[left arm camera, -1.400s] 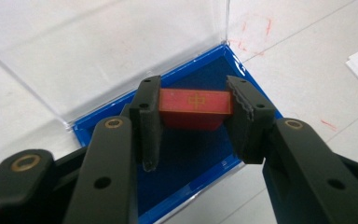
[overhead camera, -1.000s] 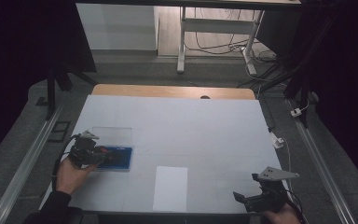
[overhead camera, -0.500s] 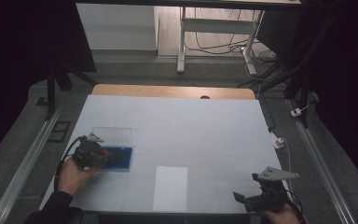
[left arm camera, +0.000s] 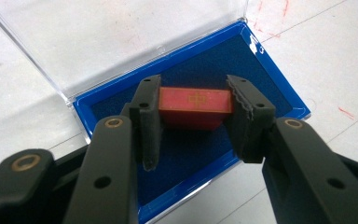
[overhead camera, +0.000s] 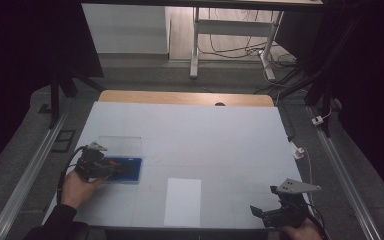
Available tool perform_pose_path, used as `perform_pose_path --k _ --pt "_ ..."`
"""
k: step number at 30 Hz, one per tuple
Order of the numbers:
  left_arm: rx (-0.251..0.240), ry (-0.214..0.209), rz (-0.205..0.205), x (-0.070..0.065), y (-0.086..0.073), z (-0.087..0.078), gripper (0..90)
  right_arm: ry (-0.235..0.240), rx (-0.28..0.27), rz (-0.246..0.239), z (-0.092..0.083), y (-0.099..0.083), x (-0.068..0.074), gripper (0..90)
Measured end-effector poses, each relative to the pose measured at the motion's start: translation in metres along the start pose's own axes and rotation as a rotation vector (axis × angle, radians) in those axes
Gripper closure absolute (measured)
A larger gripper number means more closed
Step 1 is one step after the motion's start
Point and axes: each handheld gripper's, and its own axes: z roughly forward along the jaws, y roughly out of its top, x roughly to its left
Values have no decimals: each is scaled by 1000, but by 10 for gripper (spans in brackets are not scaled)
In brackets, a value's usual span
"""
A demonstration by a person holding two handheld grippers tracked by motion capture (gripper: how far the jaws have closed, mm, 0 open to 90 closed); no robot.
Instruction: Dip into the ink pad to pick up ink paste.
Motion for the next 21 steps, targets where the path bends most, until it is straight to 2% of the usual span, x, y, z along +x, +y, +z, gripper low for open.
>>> perform_pose_path --k 2,3,5,6,9,11,12,13,14,16,17,21 --pt "7 18 18 -3 1 0 587 -1 2 -3 0 0 0 0" --pt "17 53 52 -9 2 1 588 -2 2 -3 0 0 0 0" --pt "31 93 95 -15 4 1 588 -2 2 -2 1 0 0 0" --pt "31 93 95 -15 4 1 587 -3 3 -3 1 0 0 0" --pt "51 148 149 -25 6 3 587 -4 5 -2 1 0 0 0" --pt "51 143 138 -24 6 3 587 -3 4 -2 1 0 0 0" --pt "47 125 114 -21 6 2 587 -3 4 -2 1 0 0 0" --pt "32 76 59 -12 4 1 587 -2 4 -2 1 0 0 0" --pt "32 76 59 -12 4 1 587 -4 4 -2 1 0 0 0" --pt "22 41 28 -7 3 0 587 -3 3 -2 1 0 0 0" --pt "18 32 19 -5 3 0 586 -4 5 -2 0 0 0 0" --pt "23 31 28 -5 3 0 586 -4 4 -4 0 0 0 0"
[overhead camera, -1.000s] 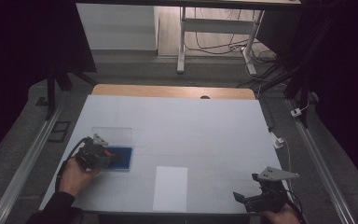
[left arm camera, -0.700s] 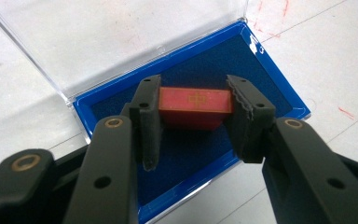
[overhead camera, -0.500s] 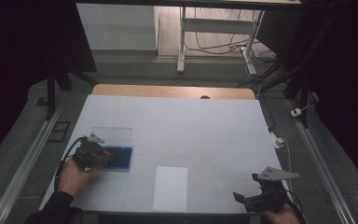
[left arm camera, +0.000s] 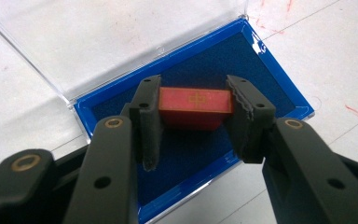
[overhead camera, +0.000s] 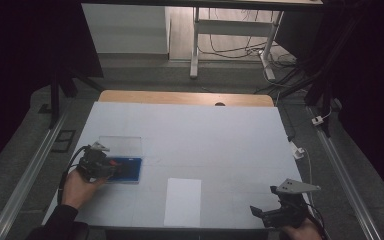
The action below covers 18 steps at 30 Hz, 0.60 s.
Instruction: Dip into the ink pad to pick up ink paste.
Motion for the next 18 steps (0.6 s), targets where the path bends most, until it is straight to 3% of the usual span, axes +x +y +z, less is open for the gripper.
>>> perform_pose_path --k 11,18 --pt "5 -5 18 1 2 -3 583 1 -1 2 0 0 0 0" --pt "-42 -17 7 0 2 -11 583 1 -1 0 0 0 0 0"
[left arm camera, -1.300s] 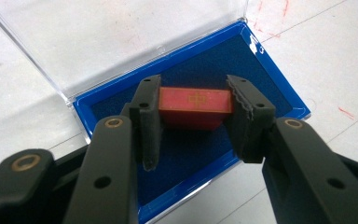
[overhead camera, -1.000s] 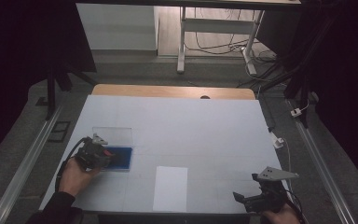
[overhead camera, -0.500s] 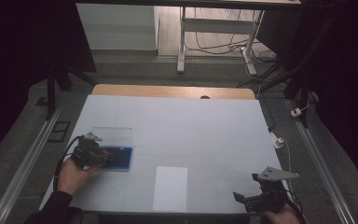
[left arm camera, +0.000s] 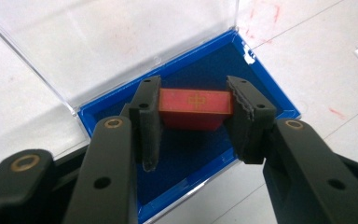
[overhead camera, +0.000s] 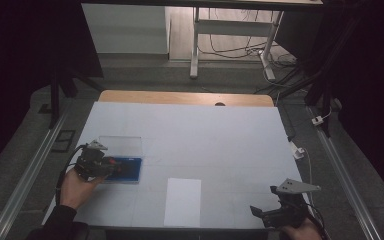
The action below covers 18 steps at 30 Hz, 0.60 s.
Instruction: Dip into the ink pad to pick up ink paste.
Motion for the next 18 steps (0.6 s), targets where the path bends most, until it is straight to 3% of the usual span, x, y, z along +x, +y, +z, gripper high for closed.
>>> perform_pose_path --k 13,18 --pt "-96 -14 5 -8 2 -17 580 -1 -2 -1 0 0 0 0" --pt "-109 -30 53 -20 4 -23 580 -2 -3 -2 0 0 0 0"
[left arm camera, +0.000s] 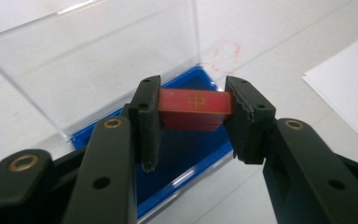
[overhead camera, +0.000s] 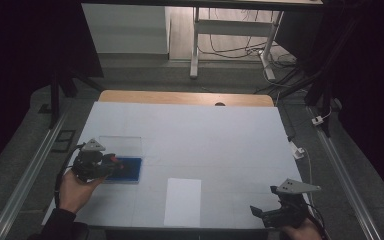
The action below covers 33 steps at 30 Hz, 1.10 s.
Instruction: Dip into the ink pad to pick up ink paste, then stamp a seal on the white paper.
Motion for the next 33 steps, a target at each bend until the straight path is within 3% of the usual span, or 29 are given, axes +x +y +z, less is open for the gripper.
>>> perform_pose_path --k 20,33 --pt "-21 -70 94 -34 13 -4 580 1 -2 3 0 0 0 0" --pt "-22 -121 134 -53 23 1 582 0 2 0 0 0 0 0"
